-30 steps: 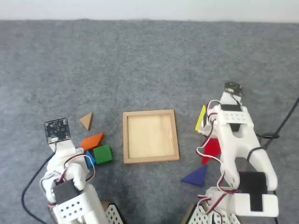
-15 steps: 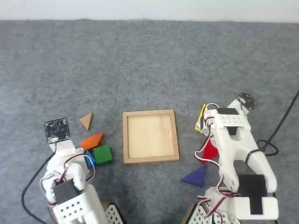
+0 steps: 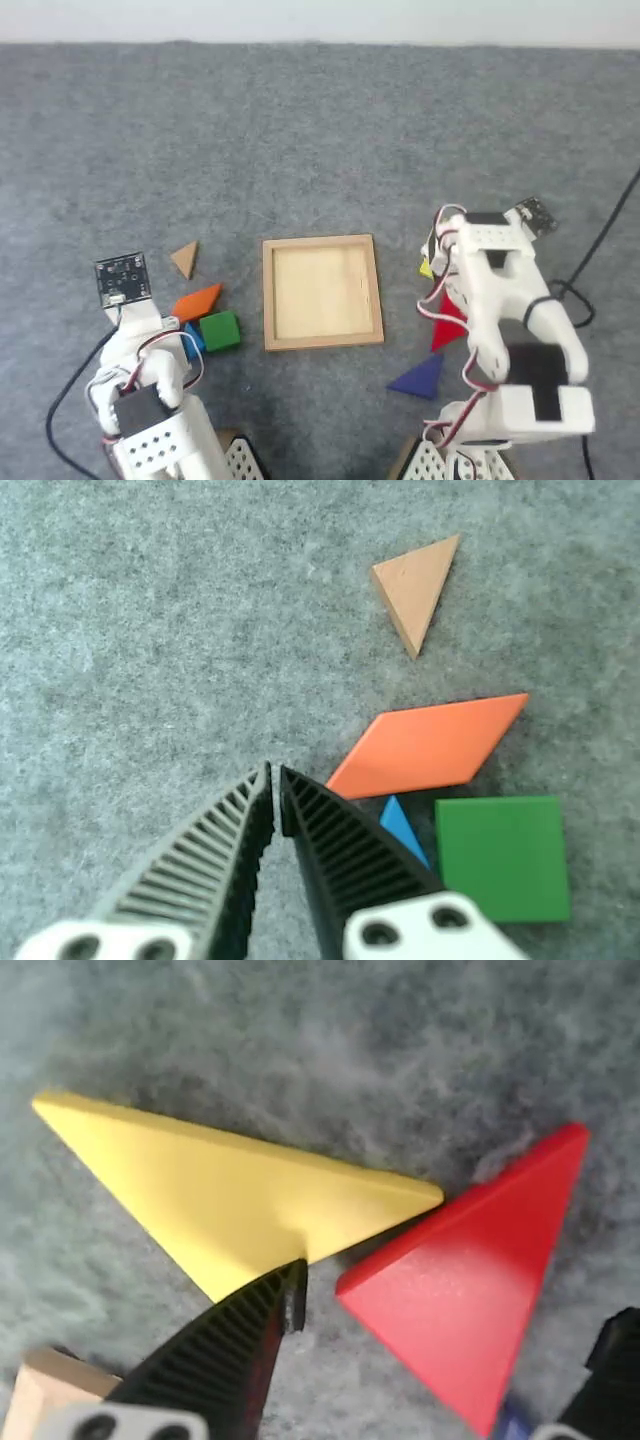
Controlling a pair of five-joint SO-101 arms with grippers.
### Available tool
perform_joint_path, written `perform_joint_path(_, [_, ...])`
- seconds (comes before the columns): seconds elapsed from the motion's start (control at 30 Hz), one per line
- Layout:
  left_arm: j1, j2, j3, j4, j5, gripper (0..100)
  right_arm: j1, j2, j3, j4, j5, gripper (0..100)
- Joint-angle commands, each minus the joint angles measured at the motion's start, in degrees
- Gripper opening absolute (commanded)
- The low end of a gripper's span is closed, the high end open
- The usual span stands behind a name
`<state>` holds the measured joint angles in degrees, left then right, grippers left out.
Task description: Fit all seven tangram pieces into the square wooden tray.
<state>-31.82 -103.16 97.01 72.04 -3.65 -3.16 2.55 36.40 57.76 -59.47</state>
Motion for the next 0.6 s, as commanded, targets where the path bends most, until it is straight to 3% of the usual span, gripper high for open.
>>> perform_joint_path(0.0, [0.4,-1.0,-0.7,0.3,-0.3,1,3.1,6.4,-3.1,5.8,1.0,44.6])
perform_joint_path(0.3, [0.4,-1.0,-0.7,0.3,-0.3,1,0.1,7.4,-3.4,8.0,5.2,44.0])
perform_joint_path(0.57, [0.4,-1.0,-0.7,0.3,-0.3,1,-0.4,7.5,-3.4,7.4,9.0,31.7])
